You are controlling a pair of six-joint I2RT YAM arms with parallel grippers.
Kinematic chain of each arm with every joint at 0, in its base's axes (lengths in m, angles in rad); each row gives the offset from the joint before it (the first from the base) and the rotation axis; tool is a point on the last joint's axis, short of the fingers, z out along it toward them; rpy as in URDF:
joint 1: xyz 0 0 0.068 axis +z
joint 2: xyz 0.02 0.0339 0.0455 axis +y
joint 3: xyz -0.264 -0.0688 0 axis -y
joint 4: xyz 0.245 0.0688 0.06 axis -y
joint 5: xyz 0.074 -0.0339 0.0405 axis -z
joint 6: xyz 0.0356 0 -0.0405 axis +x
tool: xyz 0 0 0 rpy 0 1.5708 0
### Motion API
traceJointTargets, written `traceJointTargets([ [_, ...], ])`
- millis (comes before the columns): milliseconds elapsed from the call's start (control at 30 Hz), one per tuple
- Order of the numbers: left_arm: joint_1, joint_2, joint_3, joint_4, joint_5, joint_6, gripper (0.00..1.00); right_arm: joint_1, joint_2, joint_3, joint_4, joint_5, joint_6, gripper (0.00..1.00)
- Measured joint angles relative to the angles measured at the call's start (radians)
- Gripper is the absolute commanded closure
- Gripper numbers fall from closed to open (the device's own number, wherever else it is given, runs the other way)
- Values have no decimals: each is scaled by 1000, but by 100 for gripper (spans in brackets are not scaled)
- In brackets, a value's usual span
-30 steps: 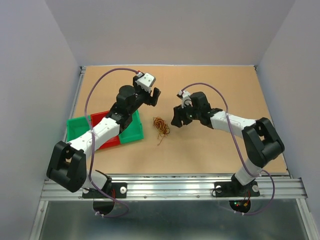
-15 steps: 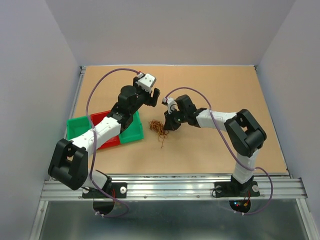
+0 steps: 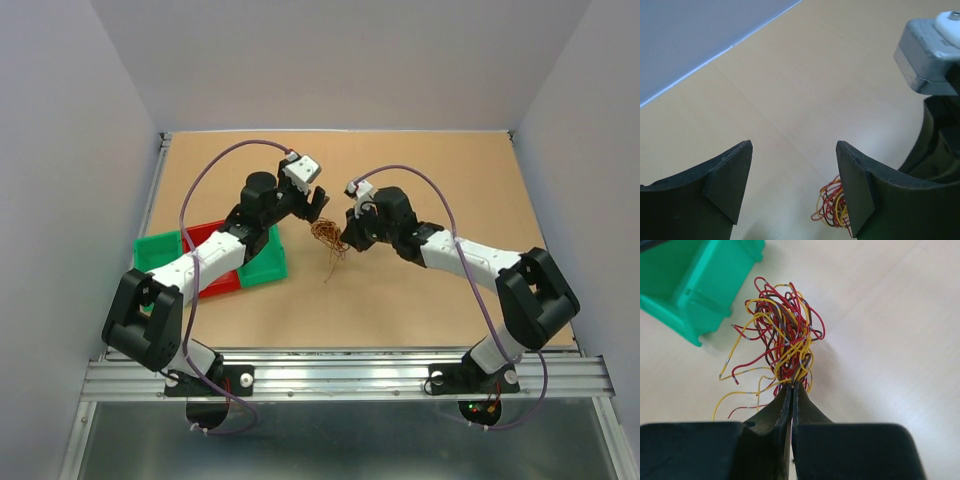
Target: Untangle the cables
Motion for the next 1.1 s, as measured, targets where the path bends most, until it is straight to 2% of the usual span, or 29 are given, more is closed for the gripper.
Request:
traceJointTargets([
  [133, 45, 0, -4, 5, 121, -26, 21, -1, -16, -27, 15, 75, 23, 99],
  [233, 135, 0, -4, 11, 258, -68, 21, -1, -64, -63, 29, 124, 49, 99],
  [333, 176, 1, -4, 13, 331, -88, 21, -7, -123, -98, 70, 166, 83, 99],
  [567, 151, 18, -2, 12, 475, -107, 23, -8, -227, -155, 187, 214, 142, 99],
  [867, 98, 101, 64, -59, 521, -100, 23, -8, -228, -155, 242, 177, 151, 99],
  [933, 97, 118, 76, -66, 525, -102, 32, -8, -228, -155, 248, 165, 150, 99],
  [967, 97, 123, 78, -68, 525, -105, 41, -8, -228, -155, 249, 158, 150, 99],
  [1000, 97, 129, 79, -71, 527, -105, 53, -8, -227, -155, 252, 150, 148, 99],
  [1033, 97, 134, 80, -77, 528, -111, 76, -8, -227, -155, 252, 143, 147, 99],
  [1100, 97, 138, 80, -84, 527, -107, 98, -8, -227, -155, 253, 129, 146, 100],
])
